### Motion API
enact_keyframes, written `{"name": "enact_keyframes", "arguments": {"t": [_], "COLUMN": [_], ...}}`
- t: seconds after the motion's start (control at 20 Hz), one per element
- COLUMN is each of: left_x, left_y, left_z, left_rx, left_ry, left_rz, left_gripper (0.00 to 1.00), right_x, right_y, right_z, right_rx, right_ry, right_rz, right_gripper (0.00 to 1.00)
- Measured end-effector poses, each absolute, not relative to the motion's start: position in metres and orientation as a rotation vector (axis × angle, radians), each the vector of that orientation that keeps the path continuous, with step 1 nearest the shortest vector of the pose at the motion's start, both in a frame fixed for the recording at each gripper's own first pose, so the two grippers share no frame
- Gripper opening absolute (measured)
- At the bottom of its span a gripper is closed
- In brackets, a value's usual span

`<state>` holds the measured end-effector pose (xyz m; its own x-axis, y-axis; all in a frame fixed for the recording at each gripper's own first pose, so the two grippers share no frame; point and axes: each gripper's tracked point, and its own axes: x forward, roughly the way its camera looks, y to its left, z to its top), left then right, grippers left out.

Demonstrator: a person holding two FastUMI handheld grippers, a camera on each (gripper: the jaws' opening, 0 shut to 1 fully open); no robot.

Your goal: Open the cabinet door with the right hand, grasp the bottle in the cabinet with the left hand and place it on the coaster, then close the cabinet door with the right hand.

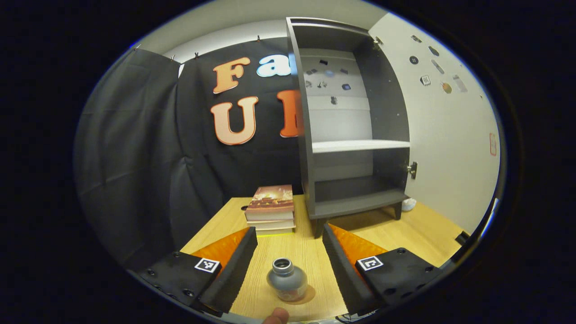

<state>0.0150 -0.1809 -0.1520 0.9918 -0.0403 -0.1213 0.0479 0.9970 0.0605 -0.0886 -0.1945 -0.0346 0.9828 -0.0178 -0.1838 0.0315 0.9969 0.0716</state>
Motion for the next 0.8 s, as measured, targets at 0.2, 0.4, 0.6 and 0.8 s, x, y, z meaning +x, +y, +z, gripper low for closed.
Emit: {"name": "enact_keyframes", "arguments": {"t": [0.2, 0.4, 0.6, 0.8], "left_x": [0.013, 0.007, 0.005, 0.002], "left_y": [-0.197, -0.206, -0.209, -0.202], "left_z": [-0.094, -0.079, -0.084, -0.086], "left_rx": [0.057, 0.042, 0.050, 0.063], "left_ry": [0.061, 0.075, 0.109, 0.122], "left_rz": [-0.086, -0.109, -0.098, -0.066], "left_gripper": [0.95, 0.95, 0.94, 0.95], "right_x": [-0.087, -0.092, -0.079, -0.056], "right_y": [-0.242, -0.291, -0.334, -0.346], "right_z": [0.009, 0.034, 0.039, 0.025], "right_rx": [0.028, 0.018, 0.018, 0.047], "right_ry": [0.098, 0.046, 0.039, 0.063], "right_rz": [-0.086, -0.139, -0.170, -0.144], "right_gripper": [0.66, 0.66, 0.66, 0.66]}}
